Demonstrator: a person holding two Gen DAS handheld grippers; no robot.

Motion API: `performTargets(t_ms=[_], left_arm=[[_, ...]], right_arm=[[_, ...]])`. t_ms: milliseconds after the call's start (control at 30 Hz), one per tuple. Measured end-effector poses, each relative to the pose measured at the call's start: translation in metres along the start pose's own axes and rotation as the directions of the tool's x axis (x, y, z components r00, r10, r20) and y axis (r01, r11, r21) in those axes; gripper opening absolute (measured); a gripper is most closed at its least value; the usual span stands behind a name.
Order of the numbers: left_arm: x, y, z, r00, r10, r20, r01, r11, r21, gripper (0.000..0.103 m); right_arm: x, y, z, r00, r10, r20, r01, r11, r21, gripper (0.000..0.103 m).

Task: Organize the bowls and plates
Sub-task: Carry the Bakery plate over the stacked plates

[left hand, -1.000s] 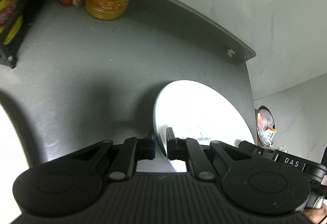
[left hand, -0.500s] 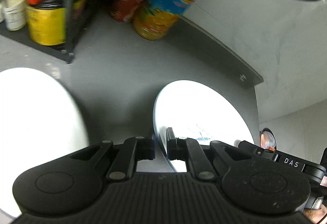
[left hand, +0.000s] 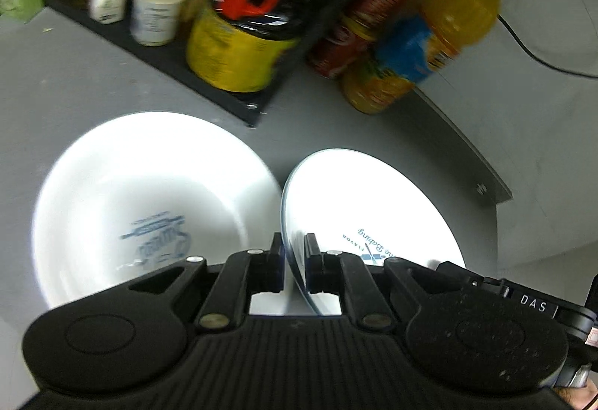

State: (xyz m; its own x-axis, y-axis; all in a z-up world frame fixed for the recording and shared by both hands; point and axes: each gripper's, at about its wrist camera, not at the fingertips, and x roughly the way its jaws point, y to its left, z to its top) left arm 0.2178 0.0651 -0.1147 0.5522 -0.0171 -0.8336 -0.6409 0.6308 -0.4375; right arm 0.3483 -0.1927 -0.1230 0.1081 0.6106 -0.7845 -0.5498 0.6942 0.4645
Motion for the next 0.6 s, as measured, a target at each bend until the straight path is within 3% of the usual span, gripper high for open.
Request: performTargets(t_ms=[600], left_arm=[[-0.022,0.083,-0.007,0.997,0.07,0.02,-0.067,0.987,-0.143,0.008]], right_arm=[[0.042,0.072,-0.012,0.997,0.007,-0.076,-0.02,0.985,-0.173,0.009]])
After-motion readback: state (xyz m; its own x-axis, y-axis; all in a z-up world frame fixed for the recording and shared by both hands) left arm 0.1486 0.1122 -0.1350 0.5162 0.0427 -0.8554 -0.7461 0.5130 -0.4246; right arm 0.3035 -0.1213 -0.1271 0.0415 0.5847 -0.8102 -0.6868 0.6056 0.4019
